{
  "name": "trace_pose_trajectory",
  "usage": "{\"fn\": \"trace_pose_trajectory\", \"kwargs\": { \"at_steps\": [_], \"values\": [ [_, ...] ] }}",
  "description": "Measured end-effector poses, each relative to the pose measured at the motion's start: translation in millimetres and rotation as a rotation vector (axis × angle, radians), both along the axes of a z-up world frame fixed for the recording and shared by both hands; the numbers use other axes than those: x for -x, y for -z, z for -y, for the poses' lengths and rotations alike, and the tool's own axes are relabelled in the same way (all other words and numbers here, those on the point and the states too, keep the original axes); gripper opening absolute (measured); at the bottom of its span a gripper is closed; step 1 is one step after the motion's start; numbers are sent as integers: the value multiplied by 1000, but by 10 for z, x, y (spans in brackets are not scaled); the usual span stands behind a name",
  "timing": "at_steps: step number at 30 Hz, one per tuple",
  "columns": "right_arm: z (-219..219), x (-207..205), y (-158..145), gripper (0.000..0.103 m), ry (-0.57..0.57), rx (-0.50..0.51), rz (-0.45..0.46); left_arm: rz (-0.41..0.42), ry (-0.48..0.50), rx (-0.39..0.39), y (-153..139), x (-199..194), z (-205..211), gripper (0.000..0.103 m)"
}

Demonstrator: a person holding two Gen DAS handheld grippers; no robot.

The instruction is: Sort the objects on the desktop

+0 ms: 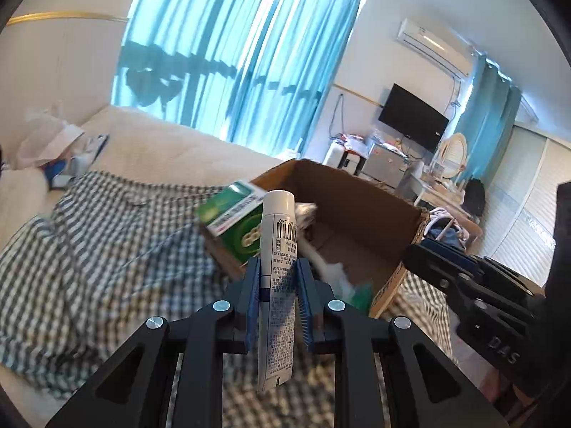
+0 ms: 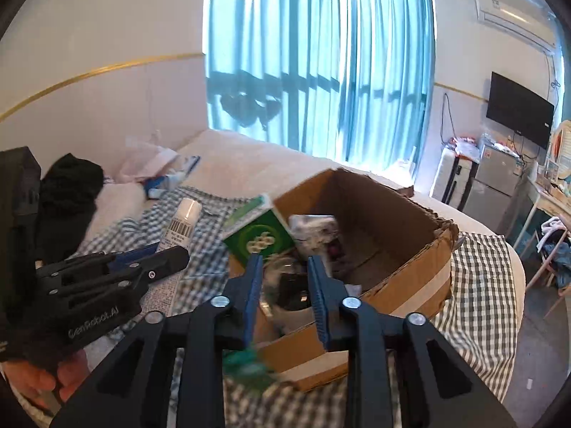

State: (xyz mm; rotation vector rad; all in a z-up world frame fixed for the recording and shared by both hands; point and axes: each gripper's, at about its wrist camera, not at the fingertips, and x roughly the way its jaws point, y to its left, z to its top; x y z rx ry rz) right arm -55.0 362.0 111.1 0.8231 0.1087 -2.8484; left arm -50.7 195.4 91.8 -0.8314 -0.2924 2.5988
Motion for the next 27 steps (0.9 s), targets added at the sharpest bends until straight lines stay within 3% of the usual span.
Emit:
{"fn": "trace_pose_trajectory", "kwargs": {
  "at_steps": [7,11,13,14,15,22,24,27],
  "values": [
    [-319,-67,377,25,-29,91,-9,32,44,8,186,449,-464,19],
    [-351,-290,695,39,-58,80,4,61,131,-2,323,571,-598,23],
    [-338,-436,854,45,-73,96,19,68,142,40,378,592,-660,49],
    [-333,-489,912,46,-76,107,30,67,129,53,394,588,-666,76],
    [-324,-525,957,46,-79,111,44,60,110,53,395,575,-639,86],
    [-12,-792,1150,49,-114,89,159,117,-63,-5,306,323,107,92],
    [131,-869,1171,58,-109,103,189,126,-134,30,280,157,428,95],
    [306,-938,1272,63,-78,111,231,117,-221,86,330,-94,902,96]
  ]
}}
